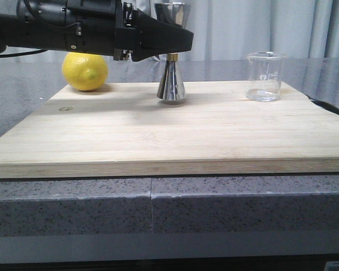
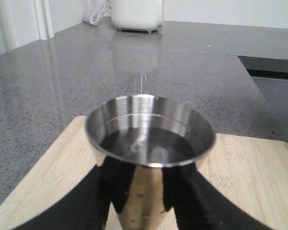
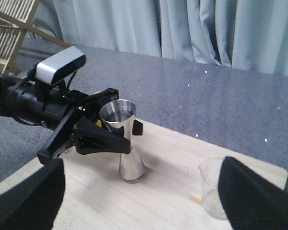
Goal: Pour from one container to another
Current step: 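Open the right gripper and withdraw it from the beaker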
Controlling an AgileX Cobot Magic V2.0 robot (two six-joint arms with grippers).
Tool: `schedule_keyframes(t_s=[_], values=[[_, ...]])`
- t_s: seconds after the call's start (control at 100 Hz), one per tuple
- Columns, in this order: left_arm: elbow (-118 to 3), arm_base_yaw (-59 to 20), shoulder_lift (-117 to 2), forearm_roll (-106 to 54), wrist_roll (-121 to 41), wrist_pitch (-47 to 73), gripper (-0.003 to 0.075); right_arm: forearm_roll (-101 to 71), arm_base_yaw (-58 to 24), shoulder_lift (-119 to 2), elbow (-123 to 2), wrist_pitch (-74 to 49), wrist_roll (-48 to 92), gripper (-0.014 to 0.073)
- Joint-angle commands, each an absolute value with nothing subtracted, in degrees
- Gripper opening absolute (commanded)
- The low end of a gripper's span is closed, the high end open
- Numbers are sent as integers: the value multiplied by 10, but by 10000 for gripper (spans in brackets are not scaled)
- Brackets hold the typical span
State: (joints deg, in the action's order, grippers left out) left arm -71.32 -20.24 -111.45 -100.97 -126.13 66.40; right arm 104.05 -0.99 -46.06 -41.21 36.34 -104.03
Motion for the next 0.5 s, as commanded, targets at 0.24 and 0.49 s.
schedule_keyframes(t_s=[0.24,0.49], values=[[-730,-206,-1088,-1061,-1257,727,260,672,-7,-457,-395,225,-597,588],[-730,-206,-1088,-1061,-1257,727,260,202,-85,-454,-392,-129,-156,587]])
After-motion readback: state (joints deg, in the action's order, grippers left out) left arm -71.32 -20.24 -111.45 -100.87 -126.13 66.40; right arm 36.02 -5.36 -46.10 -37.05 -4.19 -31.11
